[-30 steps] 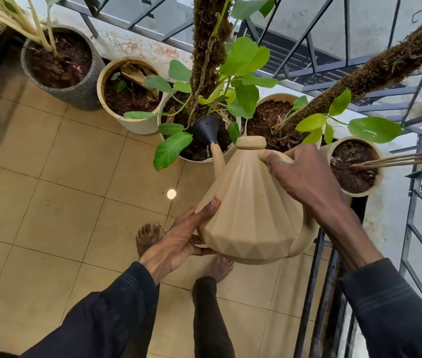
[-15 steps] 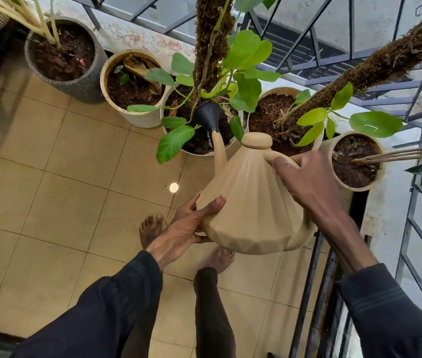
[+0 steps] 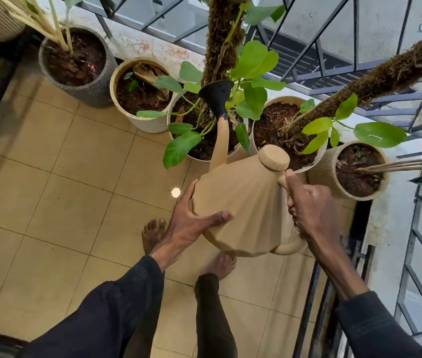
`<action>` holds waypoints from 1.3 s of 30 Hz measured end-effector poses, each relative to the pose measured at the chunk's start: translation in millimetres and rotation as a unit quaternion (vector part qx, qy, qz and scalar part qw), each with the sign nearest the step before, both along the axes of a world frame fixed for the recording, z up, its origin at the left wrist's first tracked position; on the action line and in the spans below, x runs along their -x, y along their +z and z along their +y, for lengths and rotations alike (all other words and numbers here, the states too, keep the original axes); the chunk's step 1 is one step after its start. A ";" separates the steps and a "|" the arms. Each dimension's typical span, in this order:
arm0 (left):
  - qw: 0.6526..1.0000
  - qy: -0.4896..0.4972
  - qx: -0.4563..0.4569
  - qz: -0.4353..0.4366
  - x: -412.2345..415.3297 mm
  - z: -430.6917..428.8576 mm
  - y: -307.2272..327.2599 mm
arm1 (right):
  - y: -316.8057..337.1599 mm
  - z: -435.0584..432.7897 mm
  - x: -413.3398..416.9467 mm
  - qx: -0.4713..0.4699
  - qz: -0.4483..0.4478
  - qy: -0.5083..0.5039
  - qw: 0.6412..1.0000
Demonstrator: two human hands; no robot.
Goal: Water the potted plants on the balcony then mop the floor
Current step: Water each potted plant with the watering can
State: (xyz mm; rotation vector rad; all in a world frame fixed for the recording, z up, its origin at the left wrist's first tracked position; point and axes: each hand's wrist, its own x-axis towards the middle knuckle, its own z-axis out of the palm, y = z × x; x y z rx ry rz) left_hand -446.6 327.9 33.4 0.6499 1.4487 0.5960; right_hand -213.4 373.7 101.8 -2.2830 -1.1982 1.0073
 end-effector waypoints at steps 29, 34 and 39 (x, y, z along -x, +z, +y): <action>0.989 -0.076 -0.111 0.069 101.3 34.5 8.0 | 4.8 -11.3 88.6 -0.034 0.075 -0.049 0.995; 0.988 -0.115 -0.090 0.045 148.3 49.7 11.1 | 7.8 -27.5 136.6 -0.050 0.078 -0.099 0.991; 0.986 -0.135 -0.086 0.048 195.3 64.6 13.2 | 5.4 -27.9 183.7 -0.041 0.095 -0.120 0.987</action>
